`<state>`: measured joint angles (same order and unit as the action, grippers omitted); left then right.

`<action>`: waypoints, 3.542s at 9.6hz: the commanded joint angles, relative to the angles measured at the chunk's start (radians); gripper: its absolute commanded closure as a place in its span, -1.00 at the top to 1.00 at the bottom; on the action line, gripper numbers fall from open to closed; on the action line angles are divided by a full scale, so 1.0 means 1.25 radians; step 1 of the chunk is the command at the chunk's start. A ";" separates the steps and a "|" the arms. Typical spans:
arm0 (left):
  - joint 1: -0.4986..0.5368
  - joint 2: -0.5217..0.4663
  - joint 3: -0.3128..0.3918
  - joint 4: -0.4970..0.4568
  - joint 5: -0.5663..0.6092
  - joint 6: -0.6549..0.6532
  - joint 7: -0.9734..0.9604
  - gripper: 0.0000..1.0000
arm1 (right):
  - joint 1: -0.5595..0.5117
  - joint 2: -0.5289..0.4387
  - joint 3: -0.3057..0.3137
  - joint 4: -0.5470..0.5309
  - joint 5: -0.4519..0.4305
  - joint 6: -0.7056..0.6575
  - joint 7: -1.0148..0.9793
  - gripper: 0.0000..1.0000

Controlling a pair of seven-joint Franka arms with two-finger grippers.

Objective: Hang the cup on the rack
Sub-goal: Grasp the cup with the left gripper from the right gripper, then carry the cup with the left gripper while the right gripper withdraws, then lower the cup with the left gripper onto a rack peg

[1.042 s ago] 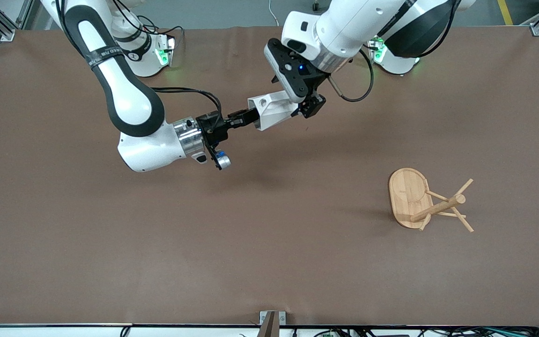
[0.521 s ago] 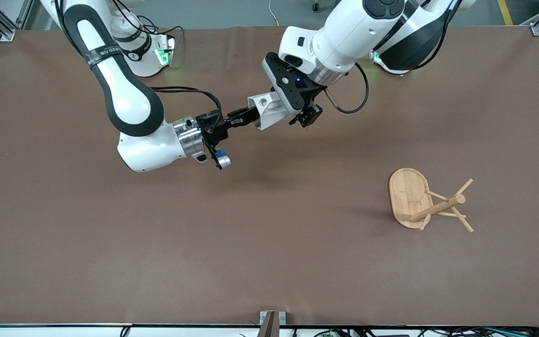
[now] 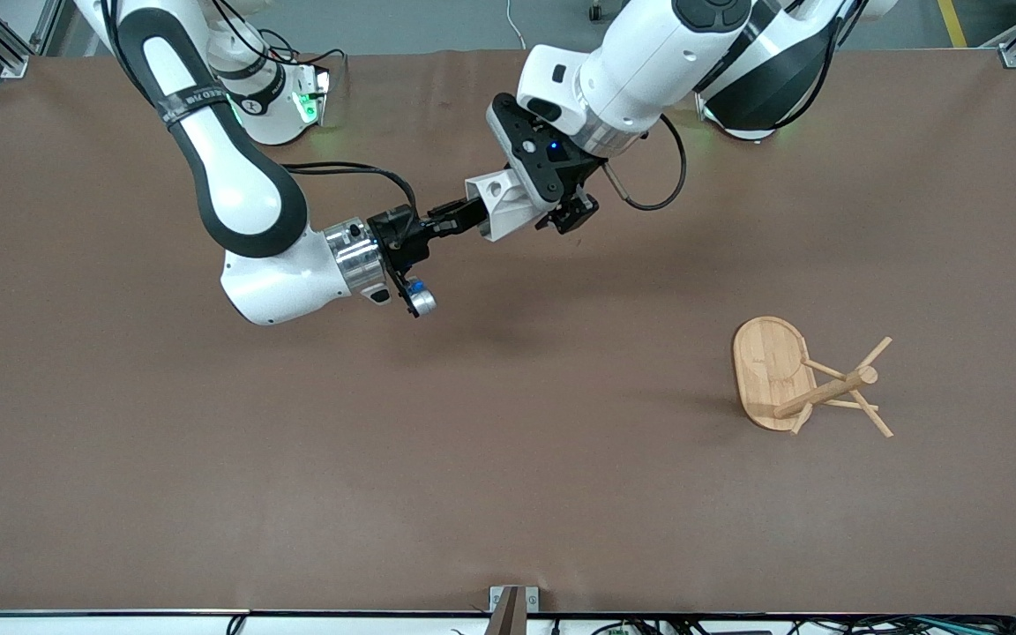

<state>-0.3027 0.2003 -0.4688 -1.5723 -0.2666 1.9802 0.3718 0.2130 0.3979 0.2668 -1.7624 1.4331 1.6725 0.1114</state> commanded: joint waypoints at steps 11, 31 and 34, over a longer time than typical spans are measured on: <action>0.005 0.042 0.004 -0.004 0.051 0.009 0.001 -0.99 | -0.100 -0.019 -0.087 0.072 -0.373 -0.022 0.195 1.00; 0.307 0.034 0.036 -0.112 0.105 0.075 -0.469 -0.99 | -0.180 -0.355 -0.290 0.161 -1.154 -0.142 -0.065 1.00; 0.326 -0.001 0.041 -0.240 0.080 0.183 -0.452 -0.99 | -0.178 -0.356 -0.291 0.164 -1.135 -0.137 -0.066 1.00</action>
<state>0.0834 0.2425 -0.4156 -1.7617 -0.1488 2.1568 -0.2082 -0.0076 -0.0143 -0.0978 -1.5248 -0.0024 1.4889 0.0431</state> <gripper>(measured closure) 0.238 0.000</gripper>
